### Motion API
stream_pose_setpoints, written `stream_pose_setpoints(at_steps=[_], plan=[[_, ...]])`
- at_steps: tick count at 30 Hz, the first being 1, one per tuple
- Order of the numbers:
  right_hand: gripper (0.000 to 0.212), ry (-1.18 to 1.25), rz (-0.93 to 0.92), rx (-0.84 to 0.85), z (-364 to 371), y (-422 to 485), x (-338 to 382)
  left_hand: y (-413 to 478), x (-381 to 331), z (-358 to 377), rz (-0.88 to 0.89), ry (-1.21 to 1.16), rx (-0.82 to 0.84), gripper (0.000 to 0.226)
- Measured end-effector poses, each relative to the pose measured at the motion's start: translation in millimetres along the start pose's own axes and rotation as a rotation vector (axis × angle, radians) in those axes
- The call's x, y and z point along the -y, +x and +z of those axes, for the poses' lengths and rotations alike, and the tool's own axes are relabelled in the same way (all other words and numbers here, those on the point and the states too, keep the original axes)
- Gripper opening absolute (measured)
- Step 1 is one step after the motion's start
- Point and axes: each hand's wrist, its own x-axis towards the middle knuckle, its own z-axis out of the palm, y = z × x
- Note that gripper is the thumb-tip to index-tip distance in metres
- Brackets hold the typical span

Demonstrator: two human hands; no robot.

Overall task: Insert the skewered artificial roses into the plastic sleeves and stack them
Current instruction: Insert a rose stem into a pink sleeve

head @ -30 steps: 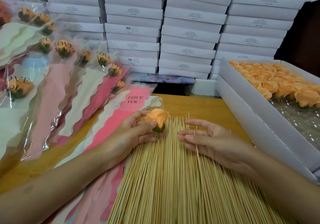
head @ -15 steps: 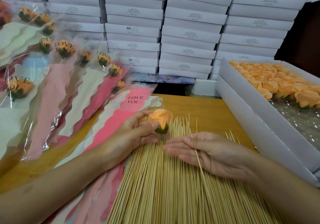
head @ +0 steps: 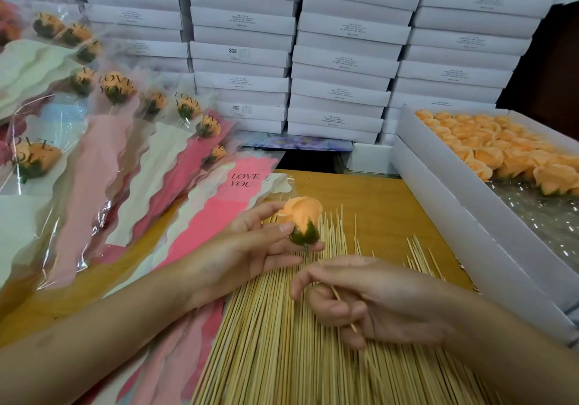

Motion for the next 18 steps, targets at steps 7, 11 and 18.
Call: stream_pose_setpoints(at_steps=[7,11,18], plan=[[0.024,0.011,-0.083,0.084,3.5,-0.6,-2.4,-0.4,0.8,6.7,-0.010,-0.097,-0.003,0.050],[0.027,-0.013,-0.115,0.074,2.1,-1.3,-2.9,-0.6,1.9,6.8,-0.011,-0.076,-0.022,0.043],[0.026,-0.028,-0.115,0.102,2.9,-0.5,-3.2,-0.2,2.8,4.7,-0.007,-0.106,-0.048,0.038]])
